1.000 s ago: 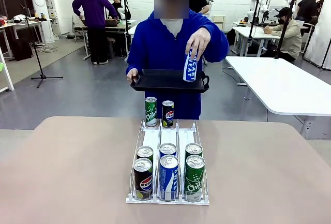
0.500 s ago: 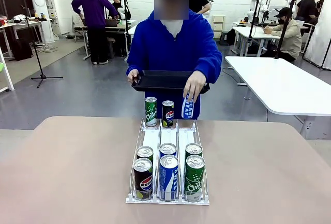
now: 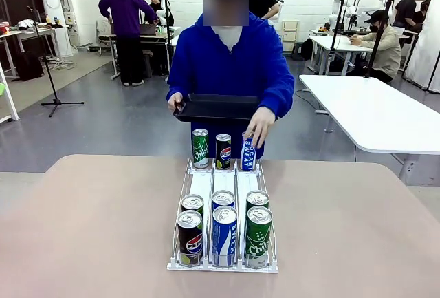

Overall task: Retrieve and hand over the desired beverage to the person.
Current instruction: Pick up a can of the same type that the person held from the Automatic Can Dispenser.

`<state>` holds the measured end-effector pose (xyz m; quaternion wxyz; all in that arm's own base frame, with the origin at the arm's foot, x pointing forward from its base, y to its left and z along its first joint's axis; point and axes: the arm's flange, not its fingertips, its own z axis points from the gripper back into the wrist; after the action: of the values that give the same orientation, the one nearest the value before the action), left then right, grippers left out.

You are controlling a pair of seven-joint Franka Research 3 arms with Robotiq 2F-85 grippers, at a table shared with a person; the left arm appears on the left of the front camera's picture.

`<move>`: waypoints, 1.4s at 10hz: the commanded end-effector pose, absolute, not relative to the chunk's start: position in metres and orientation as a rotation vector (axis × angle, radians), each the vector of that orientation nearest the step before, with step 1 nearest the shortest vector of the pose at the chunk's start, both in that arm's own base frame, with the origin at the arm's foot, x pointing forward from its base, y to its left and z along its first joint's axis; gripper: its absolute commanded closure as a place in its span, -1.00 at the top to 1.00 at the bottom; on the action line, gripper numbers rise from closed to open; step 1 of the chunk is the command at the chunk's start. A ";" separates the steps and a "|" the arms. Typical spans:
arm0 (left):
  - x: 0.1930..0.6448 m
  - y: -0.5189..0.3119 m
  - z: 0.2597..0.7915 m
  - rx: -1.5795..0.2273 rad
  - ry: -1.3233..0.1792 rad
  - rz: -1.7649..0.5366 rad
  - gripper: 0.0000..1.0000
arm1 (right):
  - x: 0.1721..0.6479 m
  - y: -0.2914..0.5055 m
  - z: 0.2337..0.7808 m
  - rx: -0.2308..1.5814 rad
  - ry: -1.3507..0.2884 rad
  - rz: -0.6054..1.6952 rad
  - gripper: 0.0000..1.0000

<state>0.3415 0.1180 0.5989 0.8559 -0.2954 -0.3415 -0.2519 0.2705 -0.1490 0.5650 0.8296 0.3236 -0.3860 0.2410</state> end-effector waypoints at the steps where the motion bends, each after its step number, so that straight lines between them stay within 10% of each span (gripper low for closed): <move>1: 0.342 0.119 0.599 -0.632 -0.732 -0.543 1.00 | 0.274 -0.151 0.568 0.708 -0.838 0.526 1.00; 9: 0.337 -0.022 0.622 -0.409 -0.449 -0.503 1.00 | 0.274 -0.151 0.568 0.708 -0.838 0.526 1.00; 14: 0.320 -0.226 0.575 0.137 -0.355 -0.202 1.00 | 0.274 -0.151 0.568 0.708 -0.838 0.526 1.00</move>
<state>0.3076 -0.2084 0.5784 0.9674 0.0321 -0.2208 -0.1195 0.2708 -0.1483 0.5658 0.8303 0.3225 -0.3850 0.2416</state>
